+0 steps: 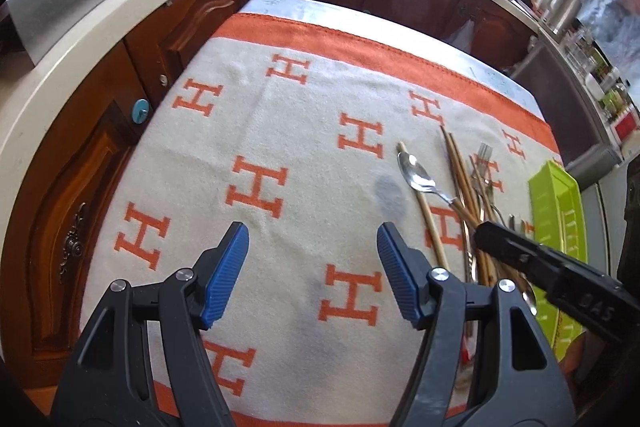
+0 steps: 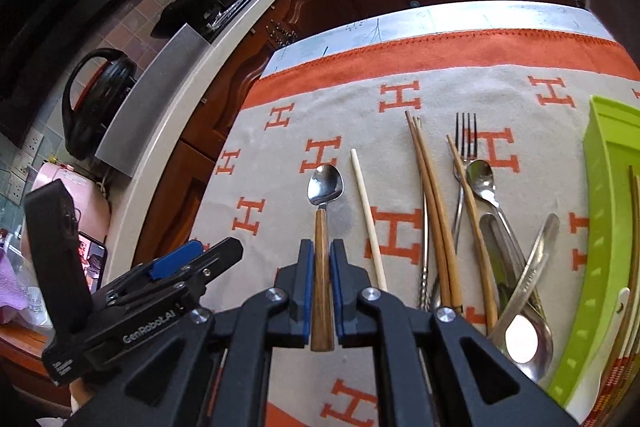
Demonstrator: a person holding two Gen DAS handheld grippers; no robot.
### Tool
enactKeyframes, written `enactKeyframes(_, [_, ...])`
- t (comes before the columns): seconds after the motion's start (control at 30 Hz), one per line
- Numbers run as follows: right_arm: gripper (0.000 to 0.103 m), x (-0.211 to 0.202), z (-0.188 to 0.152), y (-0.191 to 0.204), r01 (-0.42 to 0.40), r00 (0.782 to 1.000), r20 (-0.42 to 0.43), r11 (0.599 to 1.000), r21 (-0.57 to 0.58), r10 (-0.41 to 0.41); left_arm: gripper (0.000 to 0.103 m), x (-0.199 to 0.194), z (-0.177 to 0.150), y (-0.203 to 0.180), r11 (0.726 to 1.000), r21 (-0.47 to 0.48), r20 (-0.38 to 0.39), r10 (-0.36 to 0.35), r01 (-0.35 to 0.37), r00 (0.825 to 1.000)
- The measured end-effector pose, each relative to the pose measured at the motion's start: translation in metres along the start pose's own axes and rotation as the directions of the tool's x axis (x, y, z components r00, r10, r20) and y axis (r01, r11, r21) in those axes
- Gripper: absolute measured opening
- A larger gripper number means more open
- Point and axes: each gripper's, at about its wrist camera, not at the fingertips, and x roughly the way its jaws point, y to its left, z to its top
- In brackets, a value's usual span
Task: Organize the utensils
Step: 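Grasp the wooden-handled steel spoon by its handle with the right tool, then place the spoon in the tray with the right tool while the left tool grasps a red-banded bamboo chopstick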
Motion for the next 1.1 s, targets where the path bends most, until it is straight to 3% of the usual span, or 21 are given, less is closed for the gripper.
enactKeyframes(0.13, [0.007,-0.042,-0.013,-0.012,-0.009,0.998,0.063,0.999,0.037,0.007,0.064,-0.002,-0.005,-0.018,0.997,0.065,-0.031,0.032,-0.03,0.999])
enactKeyframes(0.3, [0.007,-0.095,-0.027,-0.043,0.013,0.989,0.145,0.994,0.108,-0.029,0.064,0.006,-0.015,-0.051,0.993,0.1,-0.097,-0.06,0.069,0.994])
enactKeyframes(0.4, [0.007,-0.129,-0.035,-0.068,0.059,0.973,0.21,0.986,0.157,-0.092,0.064,0.018,-0.019,-0.076,0.986,0.123,-0.131,-0.093,0.11,0.987])
enactKeyframes(0.53, [0.007,-0.157,-0.047,-0.106,0.139,0.946,0.257,0.962,0.235,-0.199,0.06,0.035,-0.02,-0.1,0.989,0.117,-0.164,-0.07,0.09,0.984])
enactKeyframes(0.73, [0.008,-0.15,-0.064,-0.156,0.21,0.934,0.209,0.919,0.333,-0.289,0.06,0.061,-0.029,-0.117,0.993,0.116,-0.193,0.054,-0.032,0.98])
enactKeyframes(0.83, [0.008,-0.14,-0.07,-0.165,0.235,0.932,0.188,0.91,0.342,-0.311,0.06,0.07,-0.037,-0.121,0.992,0.114,-0.213,0.08,-0.057,0.974])
enactKeyframes(1.03, [0.009,-0.13,-0.073,-0.171,0.246,0.939,0.146,0.905,0.348,-0.311,0.06,0.071,-0.044,-0.126,0.987,0.128,-0.164,0.119,-0.099,0.979])
enactKeyframes(1.1, [0.009,-0.129,-0.074,-0.17,0.241,0.943,0.138,0.908,0.343,-0.303,0.047,0.069,-0.045,-0.125,0.986,0.131,-0.148,0.119,-0.099,0.982])
